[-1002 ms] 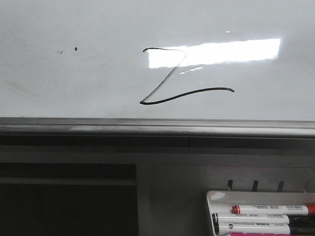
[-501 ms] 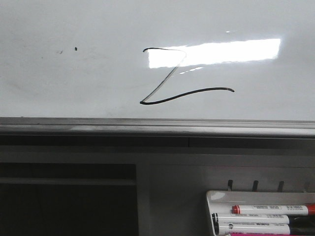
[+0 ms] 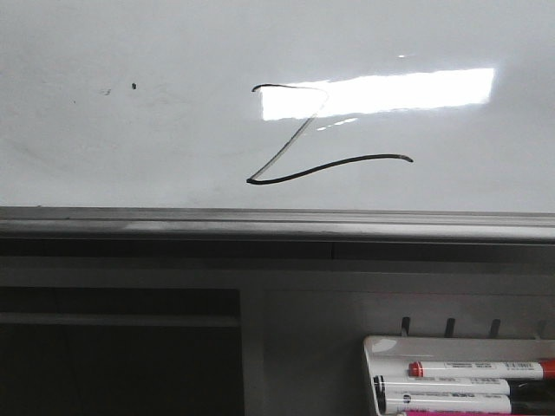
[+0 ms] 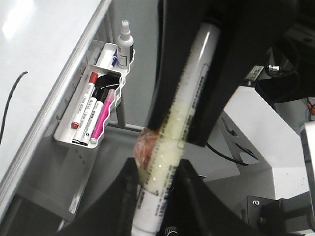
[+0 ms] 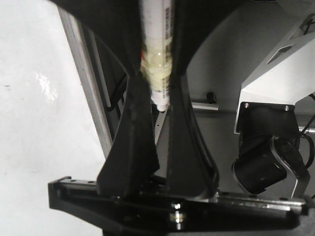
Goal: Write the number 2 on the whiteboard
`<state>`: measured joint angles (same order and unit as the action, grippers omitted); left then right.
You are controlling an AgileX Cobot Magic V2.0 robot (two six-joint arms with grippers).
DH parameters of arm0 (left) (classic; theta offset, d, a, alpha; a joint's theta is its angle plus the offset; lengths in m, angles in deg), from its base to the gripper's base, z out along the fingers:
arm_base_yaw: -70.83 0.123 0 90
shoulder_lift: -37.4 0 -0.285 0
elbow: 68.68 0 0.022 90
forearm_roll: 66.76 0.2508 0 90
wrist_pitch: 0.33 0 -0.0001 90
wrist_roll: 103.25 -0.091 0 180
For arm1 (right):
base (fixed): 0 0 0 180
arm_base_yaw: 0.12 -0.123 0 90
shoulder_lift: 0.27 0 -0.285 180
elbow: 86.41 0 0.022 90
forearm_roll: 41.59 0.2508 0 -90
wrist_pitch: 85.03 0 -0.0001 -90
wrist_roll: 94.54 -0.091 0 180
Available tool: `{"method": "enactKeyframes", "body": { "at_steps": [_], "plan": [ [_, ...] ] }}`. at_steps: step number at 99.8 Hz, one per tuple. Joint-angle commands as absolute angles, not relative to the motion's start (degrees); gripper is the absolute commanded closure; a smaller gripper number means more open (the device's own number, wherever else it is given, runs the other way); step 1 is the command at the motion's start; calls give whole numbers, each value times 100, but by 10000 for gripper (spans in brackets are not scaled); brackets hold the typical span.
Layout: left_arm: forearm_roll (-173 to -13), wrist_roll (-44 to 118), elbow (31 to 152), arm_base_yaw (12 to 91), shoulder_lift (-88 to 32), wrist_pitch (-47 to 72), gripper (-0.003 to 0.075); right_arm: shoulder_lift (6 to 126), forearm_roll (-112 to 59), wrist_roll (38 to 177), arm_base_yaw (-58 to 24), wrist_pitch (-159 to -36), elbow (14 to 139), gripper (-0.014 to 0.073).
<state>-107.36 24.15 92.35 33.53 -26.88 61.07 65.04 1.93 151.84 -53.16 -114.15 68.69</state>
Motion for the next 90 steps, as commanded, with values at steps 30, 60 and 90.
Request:
{"method": "enactKeyframes", "body": {
  "at_steps": [30, 60, 90],
  "plan": [
    [-10816, 2594, 9420, 3359, -2815, 5689, 741, 6460, 615, 15228, -5324, -11163, 7078, 503],
    [-10826, 2935, 9355, 3379, -2752, 4944, 741, 5979, 615, 15228, -5019, -10048, 7078, 82],
    [-11107, 3885, 8361, 3379, -2843, 1807, 741, 4793, 615, 14796, -4052, -10182, 6789, 467]
  ]
}}
